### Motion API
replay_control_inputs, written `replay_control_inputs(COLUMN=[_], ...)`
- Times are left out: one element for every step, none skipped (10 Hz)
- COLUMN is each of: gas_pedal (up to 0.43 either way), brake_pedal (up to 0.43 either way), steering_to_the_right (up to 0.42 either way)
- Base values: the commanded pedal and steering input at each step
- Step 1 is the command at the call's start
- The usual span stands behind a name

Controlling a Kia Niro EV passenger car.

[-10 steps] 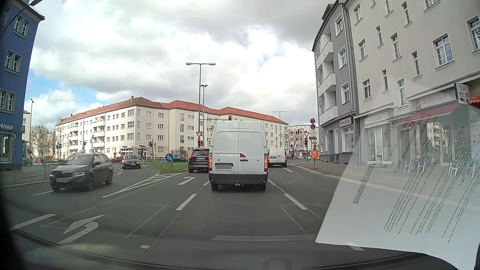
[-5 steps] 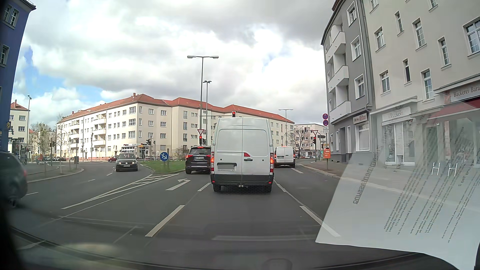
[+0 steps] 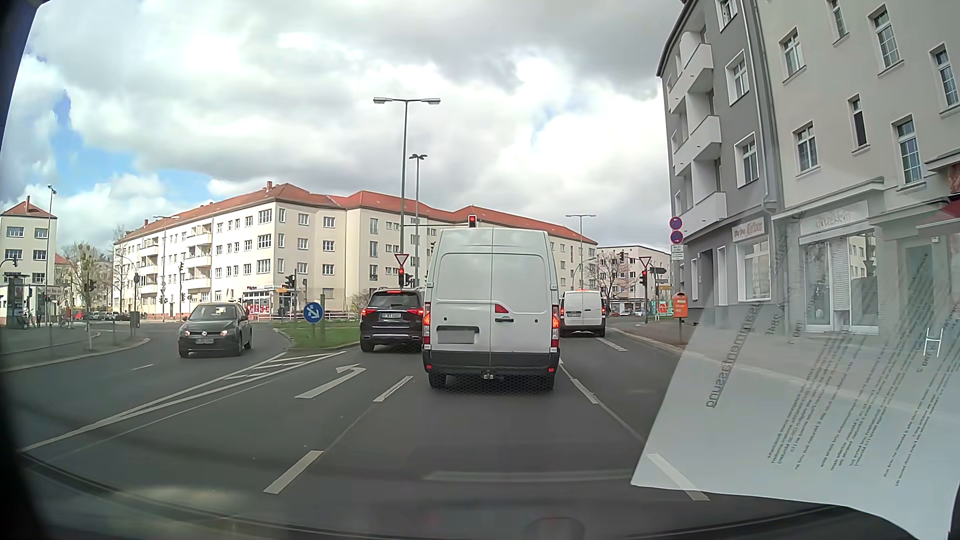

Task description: Follow the waypoints while adhering to traffic rules and regulations

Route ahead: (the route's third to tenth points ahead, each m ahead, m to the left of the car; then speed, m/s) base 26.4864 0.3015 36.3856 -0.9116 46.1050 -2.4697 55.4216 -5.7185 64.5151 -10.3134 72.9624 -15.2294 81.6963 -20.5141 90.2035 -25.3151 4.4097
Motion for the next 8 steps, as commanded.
replay_control_inputs(gas_pedal=[0.000,0.000,0.000,0.000,0.000,0.000,0.000,0.000], brake_pedal=[0.152,0.159,0.165,0.171,0.189,0.201,0.220,0.226], steering_to_the_right=[-0.013,-0.013,-0.012,-0.012,-0.012,-0.012,-0.011,-0.011])
